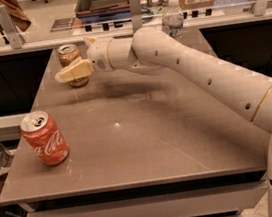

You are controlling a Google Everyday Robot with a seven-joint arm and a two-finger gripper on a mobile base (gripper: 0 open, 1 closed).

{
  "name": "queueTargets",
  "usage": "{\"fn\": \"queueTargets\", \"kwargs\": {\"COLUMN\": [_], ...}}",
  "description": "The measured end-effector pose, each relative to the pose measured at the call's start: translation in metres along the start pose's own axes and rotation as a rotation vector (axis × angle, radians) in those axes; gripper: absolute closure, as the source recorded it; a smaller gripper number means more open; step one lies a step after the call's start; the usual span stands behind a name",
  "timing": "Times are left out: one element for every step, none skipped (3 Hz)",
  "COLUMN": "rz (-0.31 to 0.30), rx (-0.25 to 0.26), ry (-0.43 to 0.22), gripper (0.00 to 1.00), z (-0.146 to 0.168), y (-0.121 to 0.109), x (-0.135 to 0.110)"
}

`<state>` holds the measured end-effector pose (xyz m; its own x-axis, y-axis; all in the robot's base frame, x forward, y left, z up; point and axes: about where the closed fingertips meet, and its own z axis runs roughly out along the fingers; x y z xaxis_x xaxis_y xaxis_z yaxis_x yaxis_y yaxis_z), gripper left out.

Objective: Pick orange can

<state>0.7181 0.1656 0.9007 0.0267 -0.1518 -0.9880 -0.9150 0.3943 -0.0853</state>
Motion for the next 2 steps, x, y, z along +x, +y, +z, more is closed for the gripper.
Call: {"fn": "queueTargets", "kwargs": {"rz": [0.028,0.054], "rx": [-0.017,-0.032], "ry": [-0.020,-0.044], "gripper": [0.00,0.00], "z": [0.0081,0.0161], "y": [0.0040,0.0076], "x": [0.0068,0.0133]}}
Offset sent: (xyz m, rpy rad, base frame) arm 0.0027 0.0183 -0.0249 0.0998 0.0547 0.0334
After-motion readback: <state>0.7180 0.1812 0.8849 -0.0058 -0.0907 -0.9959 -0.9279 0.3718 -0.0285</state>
